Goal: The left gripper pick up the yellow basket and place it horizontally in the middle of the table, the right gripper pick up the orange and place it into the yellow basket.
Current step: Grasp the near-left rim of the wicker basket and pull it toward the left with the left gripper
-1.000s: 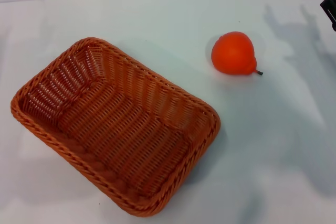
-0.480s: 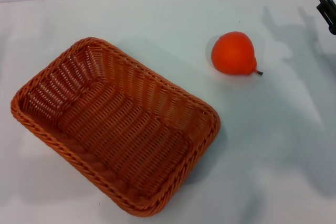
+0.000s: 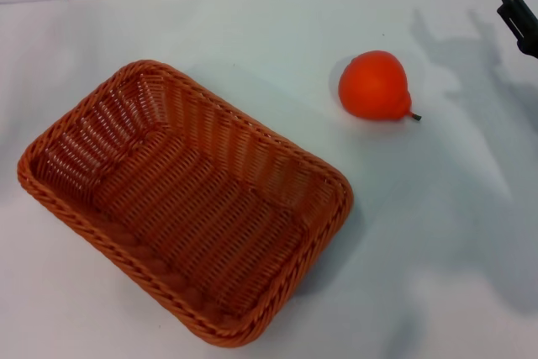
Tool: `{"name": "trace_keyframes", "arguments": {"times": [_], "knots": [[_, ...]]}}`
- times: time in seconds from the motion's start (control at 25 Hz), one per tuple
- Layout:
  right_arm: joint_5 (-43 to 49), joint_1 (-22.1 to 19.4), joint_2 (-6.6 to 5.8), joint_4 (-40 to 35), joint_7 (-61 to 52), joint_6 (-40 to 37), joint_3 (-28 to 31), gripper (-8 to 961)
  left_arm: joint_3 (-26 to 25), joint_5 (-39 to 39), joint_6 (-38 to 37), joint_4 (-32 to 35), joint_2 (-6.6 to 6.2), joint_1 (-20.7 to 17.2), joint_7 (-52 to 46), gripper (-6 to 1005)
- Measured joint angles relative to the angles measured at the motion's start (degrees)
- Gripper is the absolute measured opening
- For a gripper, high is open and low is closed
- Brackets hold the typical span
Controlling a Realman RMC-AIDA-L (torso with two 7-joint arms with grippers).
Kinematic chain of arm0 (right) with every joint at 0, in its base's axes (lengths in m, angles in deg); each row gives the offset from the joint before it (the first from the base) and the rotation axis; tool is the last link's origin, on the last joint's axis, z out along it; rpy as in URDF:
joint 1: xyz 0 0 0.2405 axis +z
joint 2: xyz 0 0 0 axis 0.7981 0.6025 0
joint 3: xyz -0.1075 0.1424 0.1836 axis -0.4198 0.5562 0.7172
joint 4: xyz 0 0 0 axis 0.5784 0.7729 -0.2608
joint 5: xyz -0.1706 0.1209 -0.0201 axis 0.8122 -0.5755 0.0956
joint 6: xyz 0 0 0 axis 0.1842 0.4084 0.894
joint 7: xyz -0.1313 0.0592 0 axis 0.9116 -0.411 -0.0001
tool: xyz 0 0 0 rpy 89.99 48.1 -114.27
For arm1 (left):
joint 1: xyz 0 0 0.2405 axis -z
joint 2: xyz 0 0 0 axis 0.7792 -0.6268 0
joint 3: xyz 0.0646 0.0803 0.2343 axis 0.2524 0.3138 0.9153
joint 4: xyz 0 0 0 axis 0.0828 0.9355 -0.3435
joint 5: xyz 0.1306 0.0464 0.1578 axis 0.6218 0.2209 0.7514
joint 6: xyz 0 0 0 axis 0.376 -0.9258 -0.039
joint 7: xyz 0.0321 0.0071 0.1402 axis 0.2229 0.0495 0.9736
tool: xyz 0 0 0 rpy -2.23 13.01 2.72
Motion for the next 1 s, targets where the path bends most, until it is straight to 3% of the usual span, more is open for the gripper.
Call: {"name": "trace_keyframes", "arguments": {"times": [0.16,0.24,0.28,0.36,0.56,0.76,1.0], "knots": [[0.0,0.03,0.0,-0.07,0.0,0.0,-0.21,950,0.69,13.17,-9.6,0.74,-5.42,6.17,-10.88,737],[0.01,0.03,0.0,-0.17,0.01,0.0,-0.3,950,0.98,20.18,-12.18,1.52,-6.72,8.97,-13.31,736],[0.0,0.02,0.01,-0.2,0.01,0.0,-0.41,950,0.98,20.18,-12.18,1.52,-6.72,8.97,-13.31,736],[0.0,0.02,0.0,-0.23,0.02,-0.01,-0.7,949,2.69,31.42,-14.66,2.97,-7.36,12.74,-14.31,736],[0.0,0.02,-0.07,-0.32,0.03,-0.06,-1.06,949,7.1,41.15,-18.04,5.8,-6.87,15.66,-14.37,736],[0.0,0.02,-0.09,-0.3,0.03,-0.1,-1.62,949,8.27,45.18,-18.5,11.8,-3.77,15.48,-14.08,736],[0.0,-0.14,-0.02,-0.21,0.04,-0.1,-2.22,949,9.14,48.6,-16.86,14.33,-1.23,15.3,-13.62,737]]}}
